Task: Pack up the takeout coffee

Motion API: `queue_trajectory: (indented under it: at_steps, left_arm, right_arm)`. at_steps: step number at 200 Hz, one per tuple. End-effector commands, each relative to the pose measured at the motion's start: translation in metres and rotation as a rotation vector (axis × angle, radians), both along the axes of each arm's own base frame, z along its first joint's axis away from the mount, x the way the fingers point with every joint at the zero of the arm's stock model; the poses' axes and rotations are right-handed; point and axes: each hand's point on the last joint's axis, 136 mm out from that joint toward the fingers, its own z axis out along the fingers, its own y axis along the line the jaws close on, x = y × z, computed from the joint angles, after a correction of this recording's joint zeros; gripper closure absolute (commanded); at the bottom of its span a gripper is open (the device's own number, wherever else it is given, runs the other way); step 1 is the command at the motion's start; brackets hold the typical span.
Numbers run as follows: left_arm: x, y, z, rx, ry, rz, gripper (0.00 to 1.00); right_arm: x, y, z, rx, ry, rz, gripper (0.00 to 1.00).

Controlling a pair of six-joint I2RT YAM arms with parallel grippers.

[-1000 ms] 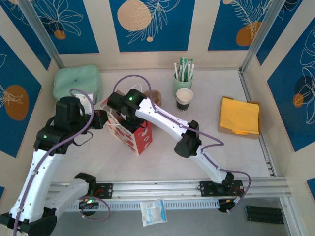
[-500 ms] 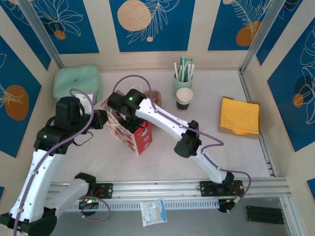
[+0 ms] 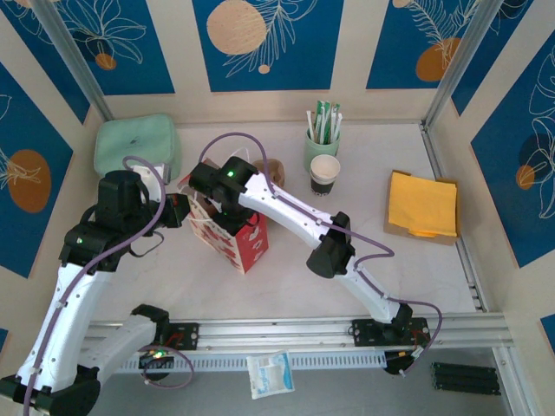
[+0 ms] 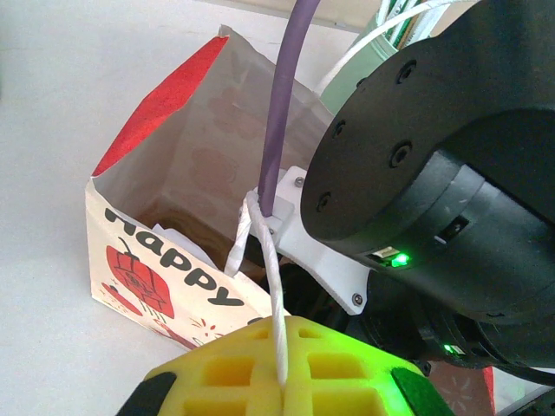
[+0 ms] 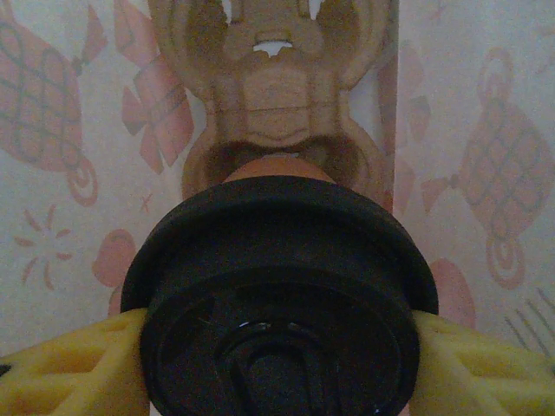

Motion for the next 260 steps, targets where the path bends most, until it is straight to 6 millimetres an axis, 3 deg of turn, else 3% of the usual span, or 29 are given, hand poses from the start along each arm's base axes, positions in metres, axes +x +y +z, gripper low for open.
queue_trajectory:
  at_steps: [1, 260]
  left_arm:
    - [0.0004, -0.0010, 0.0005, -0.017, -0.005, -0.004, 1.00]
    - [0.0026, -0.0020, 0.0012, -0.020, -0.006, -0.006, 1.00]
  right_arm:
    - [-0.0179, -0.0186, 0.0028, -0.057, 0.085, -0.003, 0.42]
    - [-0.0176, -0.0228, 0.0010, -0.066, 0.106, -0.005, 0.43]
